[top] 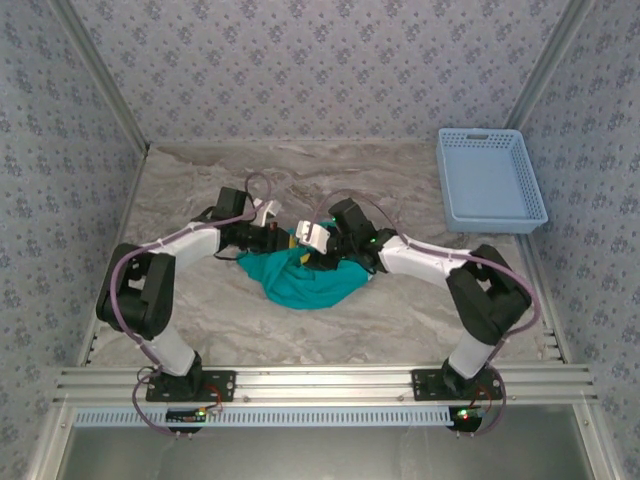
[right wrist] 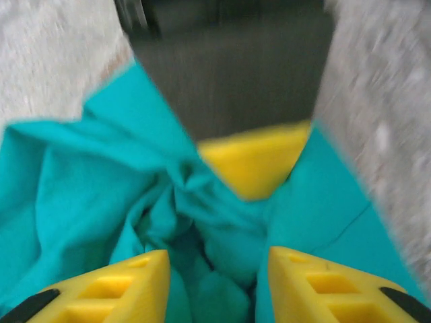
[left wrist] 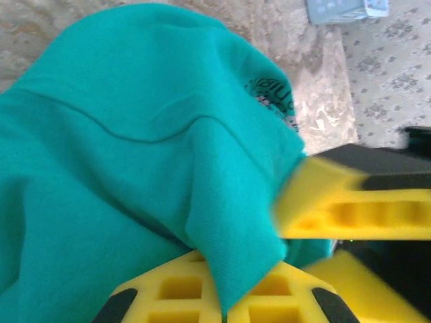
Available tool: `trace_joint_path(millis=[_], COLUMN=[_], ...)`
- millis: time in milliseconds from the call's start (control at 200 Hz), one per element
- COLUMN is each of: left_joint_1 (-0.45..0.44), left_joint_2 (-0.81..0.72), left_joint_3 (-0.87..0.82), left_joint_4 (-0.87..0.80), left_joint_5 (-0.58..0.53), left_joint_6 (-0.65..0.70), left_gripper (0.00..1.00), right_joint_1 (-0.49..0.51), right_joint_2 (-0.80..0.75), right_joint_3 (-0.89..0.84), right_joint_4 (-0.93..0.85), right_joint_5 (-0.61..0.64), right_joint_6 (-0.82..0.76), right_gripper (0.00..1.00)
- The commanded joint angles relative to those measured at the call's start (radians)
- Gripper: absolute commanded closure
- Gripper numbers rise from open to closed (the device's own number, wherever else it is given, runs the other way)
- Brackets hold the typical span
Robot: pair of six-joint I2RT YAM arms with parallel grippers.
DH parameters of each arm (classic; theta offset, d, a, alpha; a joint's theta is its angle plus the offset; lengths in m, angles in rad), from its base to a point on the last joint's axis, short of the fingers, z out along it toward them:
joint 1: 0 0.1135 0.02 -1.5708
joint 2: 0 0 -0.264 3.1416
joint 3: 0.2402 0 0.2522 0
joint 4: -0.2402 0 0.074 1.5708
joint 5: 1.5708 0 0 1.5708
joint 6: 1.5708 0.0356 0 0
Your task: Fold the inside-out t-shirt
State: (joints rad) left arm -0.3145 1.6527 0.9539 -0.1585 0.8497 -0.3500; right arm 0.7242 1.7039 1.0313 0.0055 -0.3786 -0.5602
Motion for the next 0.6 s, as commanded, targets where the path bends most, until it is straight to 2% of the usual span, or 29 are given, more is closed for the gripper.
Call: trace_joint_path(millis=[0,105,175,250,320,465,540,595], left_joint_1=[0.003,0.012,0.012,0.011,0.014,0.039,0.052,0.055], left_joint_2=[-0.023,-0.011,-0.011,-0.012,-0.013,-0.004,0.016,0.038], left_joint_3=[-0.004,-0.010,-0.006,0.008,0.030,0.063,0.093,0.132], left_joint_4=[0.078,0.145,0.166,0.160,0.129,0.122,0.136,0.101], left_joint_5=[0.079,0.110,0.106,0.104,0.092,0.058,0.034,-0.023], left_joint_6=[-0.047,-0.110,-0.131,-0.127,-0.108,-0.105,-0.120,-0.098], left_gripper=[0.93,0.94,0.94,0.94,0.94,0.94,0.93,0.92], right_joint_1=[0.025,0.032,0.038,0.043,0.035,-0.042,-0.062,-0.068], right_joint_2=[0.010,0.016,0.030,0.030,0.004,-0.139,-0.232,-0.291], right_joint_3=[0.004,-0.027,-0.032,-0.043,-0.060,-0.111,-0.116,-0.100], right_joint_4=[-0.096,-0.097,-0.106,-0.096,-0.074,0.048,0.096,0.089], right_joint_5=[0.010,0.076,0.121,0.152,0.118,-0.059,-0.068,-0.055], right_joint_6=[0.016,0.036,0.022,0.000,-0.021,-0.008,-0.040,-0.088], right_gripper=[0.56,0.55,0.59,0.86,1.00,1.00,1.00,1.00])
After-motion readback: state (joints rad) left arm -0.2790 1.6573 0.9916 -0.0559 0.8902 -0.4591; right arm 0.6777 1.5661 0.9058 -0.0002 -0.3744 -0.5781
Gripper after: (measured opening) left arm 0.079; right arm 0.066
